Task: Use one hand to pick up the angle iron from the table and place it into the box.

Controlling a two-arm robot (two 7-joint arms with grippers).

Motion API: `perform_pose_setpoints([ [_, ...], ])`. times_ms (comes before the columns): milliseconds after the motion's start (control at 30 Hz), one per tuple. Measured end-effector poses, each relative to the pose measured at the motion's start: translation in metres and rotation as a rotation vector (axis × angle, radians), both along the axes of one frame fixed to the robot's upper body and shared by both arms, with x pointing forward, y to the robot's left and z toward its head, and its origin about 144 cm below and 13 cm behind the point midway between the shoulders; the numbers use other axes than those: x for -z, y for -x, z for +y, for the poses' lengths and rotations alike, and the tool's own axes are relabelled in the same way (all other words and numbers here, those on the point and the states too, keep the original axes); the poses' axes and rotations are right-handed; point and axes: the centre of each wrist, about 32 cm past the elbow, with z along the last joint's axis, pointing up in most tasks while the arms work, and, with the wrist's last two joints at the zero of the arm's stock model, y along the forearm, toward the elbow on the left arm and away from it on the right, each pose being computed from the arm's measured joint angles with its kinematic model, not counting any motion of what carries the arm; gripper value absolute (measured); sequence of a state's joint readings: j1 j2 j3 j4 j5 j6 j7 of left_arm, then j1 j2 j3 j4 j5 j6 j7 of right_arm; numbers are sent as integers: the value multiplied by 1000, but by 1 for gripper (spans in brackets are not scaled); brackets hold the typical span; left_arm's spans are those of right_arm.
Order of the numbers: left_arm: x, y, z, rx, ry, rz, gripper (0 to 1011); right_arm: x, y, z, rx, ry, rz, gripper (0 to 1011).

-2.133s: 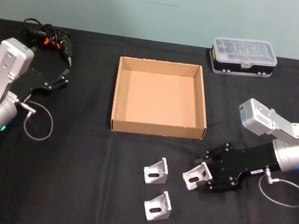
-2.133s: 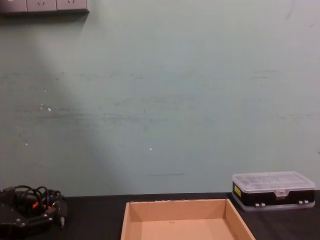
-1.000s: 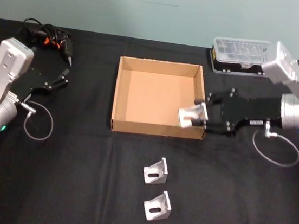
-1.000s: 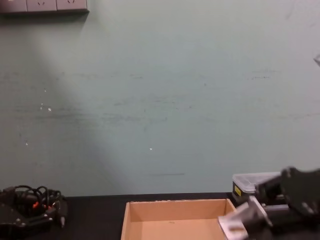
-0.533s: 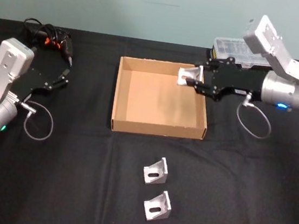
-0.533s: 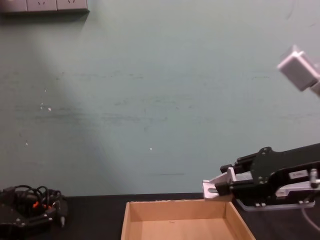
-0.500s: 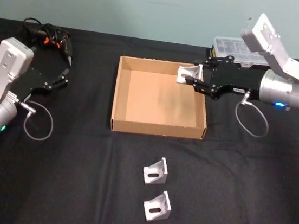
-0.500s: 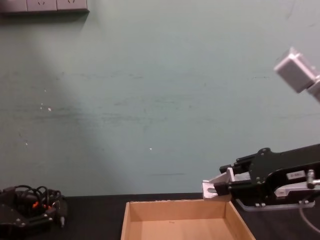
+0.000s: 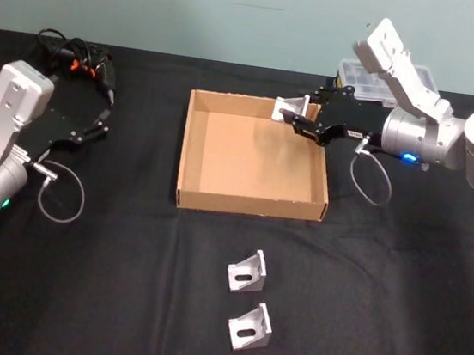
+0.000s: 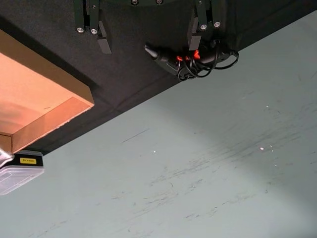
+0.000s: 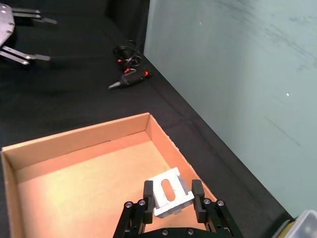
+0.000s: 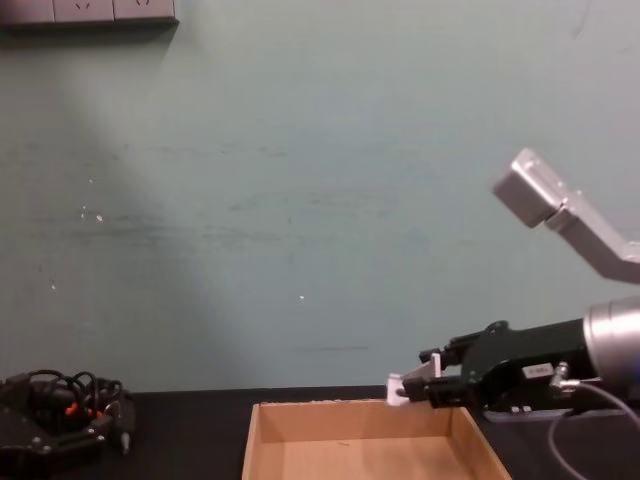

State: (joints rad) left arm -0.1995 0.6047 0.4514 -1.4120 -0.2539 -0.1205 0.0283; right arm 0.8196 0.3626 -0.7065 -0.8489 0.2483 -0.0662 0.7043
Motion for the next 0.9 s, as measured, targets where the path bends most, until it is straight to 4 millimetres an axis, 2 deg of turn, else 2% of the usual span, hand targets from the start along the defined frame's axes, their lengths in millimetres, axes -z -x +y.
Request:
perform_pose_setpoints([
  [267, 0, 0, 0, 0, 0, 0, 1000, 11, -9, 10, 4, 15, 23, 469],
  [767, 0, 0, 0, 0, 0, 0, 1000, 16, -10, 15, -8, 57, 71, 473],
  [900, 0, 0, 0, 0, 0, 0, 1000, 17, -11, 15, -8, 59, 73, 586],
])
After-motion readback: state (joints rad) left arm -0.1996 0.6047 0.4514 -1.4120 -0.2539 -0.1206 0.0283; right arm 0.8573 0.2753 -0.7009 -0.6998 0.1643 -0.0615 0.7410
